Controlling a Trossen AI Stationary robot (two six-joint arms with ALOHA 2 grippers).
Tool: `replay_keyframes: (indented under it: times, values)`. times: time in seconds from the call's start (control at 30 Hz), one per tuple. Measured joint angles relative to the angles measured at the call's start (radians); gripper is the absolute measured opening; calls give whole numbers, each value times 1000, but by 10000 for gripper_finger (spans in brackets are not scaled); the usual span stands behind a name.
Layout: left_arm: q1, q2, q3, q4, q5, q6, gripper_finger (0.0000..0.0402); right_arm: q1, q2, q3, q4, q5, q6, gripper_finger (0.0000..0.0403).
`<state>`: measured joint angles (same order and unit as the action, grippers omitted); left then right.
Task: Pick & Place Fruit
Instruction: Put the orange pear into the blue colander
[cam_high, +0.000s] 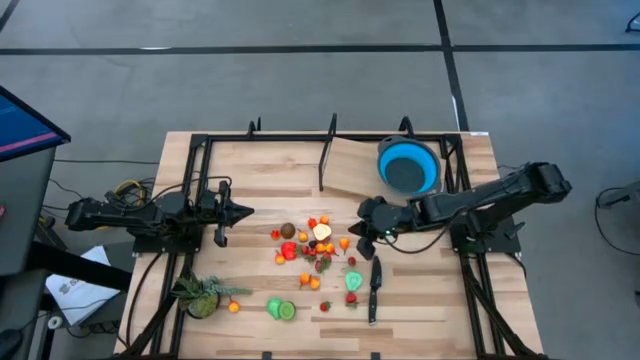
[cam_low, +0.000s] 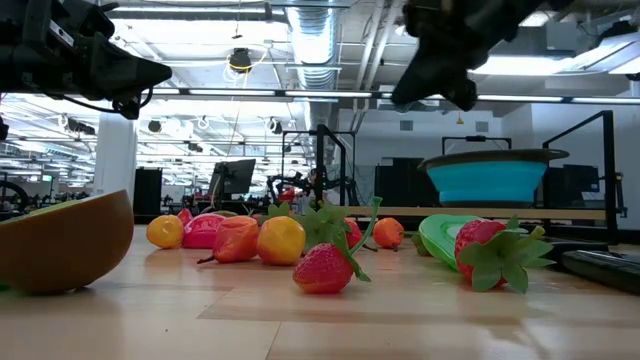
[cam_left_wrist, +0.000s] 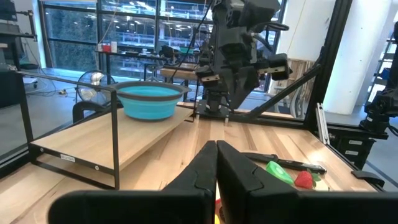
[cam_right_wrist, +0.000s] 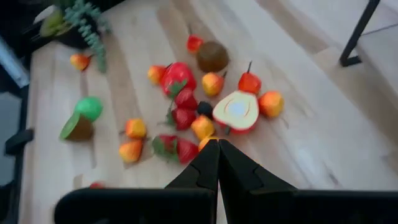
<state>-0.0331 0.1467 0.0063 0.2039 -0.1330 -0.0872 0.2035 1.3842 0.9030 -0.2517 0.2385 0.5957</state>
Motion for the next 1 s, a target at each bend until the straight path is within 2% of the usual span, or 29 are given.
replay_keyframes:
  times: [0.2,0.47,0.6,0.87,1.0]
  values:
    - [0,0,0,0,0,0,1,-8,106,37,-9,2,42,0]
    - [0,0,0,0,0,0,1,-21,179,41,-75,-5,62,11]
    - [0,8,0,-3,0,0,1,-37,179,40,-89,-4,62,63]
    - [0,37,0,0,0,0,1,-42,218,40,-90,-5,33,226]
    - [0,56,0,0,0,0,1,-37,269,40,-80,-9,-24,271]
